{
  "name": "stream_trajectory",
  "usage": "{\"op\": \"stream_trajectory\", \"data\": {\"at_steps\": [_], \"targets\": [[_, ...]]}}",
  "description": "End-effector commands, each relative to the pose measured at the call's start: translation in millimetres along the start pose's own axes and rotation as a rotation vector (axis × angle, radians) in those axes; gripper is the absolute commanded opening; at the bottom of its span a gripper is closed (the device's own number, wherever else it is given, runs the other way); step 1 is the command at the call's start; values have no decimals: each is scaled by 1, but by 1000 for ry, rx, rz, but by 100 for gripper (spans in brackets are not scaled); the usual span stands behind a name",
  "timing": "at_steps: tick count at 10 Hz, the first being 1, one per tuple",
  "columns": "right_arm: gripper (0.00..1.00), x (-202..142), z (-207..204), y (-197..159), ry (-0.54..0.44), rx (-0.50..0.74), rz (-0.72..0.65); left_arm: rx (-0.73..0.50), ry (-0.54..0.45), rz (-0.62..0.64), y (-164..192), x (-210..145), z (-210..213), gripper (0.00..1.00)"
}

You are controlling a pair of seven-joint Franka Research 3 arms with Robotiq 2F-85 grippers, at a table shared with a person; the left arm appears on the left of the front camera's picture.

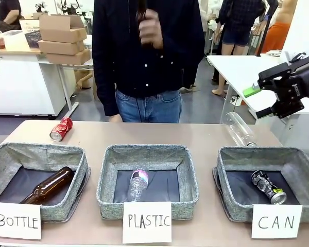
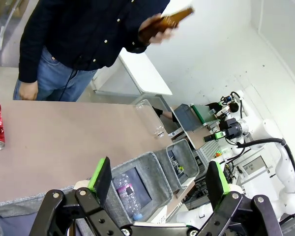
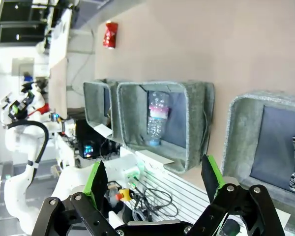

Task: Sort the can waste into the basket.
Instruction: Pick up the can waste from the table and place it in the right Fabric basket.

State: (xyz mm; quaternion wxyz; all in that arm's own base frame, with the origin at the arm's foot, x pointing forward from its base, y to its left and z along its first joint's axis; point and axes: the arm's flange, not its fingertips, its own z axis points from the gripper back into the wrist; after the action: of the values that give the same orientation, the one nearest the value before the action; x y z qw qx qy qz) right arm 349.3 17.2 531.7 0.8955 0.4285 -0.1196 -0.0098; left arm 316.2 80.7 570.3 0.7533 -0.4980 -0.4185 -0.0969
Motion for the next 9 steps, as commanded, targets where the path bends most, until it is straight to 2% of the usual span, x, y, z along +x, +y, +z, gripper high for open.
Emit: {"op": "stream_trajectory", "data": {"at_steps": [1,9], "targets": [[100,0,1,-1,1,0,30,-20,-17,-18,0,1,-2,100],[100,0,1,-1,1,0,30,-20,-17,-18,0,1,-2,100]]}}
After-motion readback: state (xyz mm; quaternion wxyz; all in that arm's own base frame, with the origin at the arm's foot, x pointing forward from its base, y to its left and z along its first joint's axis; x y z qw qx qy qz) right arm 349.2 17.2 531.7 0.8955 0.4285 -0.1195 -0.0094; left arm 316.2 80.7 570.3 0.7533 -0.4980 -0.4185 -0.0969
